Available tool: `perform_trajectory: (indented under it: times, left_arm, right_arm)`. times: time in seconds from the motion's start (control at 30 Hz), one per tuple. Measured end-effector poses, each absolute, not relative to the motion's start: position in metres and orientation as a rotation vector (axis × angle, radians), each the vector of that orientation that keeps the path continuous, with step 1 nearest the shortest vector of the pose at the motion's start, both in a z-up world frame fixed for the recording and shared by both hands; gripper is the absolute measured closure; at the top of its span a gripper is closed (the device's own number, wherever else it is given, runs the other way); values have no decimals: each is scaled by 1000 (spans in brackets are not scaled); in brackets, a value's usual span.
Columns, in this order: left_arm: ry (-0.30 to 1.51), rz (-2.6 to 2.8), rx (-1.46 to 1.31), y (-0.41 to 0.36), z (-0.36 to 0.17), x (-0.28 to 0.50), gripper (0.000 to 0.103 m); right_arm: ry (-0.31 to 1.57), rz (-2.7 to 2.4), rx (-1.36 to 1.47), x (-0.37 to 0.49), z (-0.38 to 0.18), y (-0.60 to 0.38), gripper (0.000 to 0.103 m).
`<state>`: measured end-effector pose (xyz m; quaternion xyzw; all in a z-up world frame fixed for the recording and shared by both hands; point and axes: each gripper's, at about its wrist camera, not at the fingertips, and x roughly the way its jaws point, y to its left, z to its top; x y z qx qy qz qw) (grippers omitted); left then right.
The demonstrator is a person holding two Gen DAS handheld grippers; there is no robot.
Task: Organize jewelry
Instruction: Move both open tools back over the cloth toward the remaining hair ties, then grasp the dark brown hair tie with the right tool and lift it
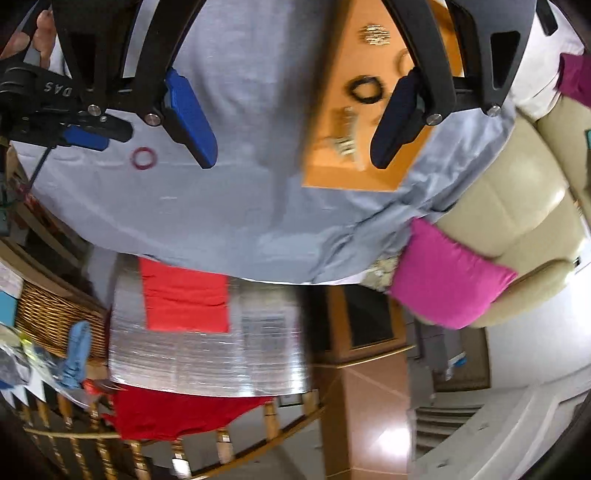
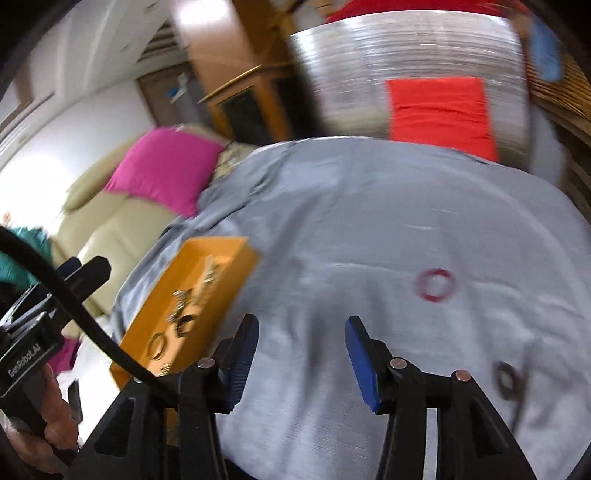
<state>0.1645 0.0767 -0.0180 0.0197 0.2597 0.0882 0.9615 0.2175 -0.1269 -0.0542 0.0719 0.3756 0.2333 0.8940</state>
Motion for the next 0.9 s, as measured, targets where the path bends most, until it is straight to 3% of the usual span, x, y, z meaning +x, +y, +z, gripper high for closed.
perform_trajectory:
  times: [0.3, 0.9]
  left_arm:
    - [499, 103, 105, -1, -23, 186, 18]
    - [569, 31, 131, -70, -74, 260, 18]
  right_arm:
    - [777, 317, 328, 213, -65, -254, 51]
    - [872, 241, 449, 238, -104, -322, 51]
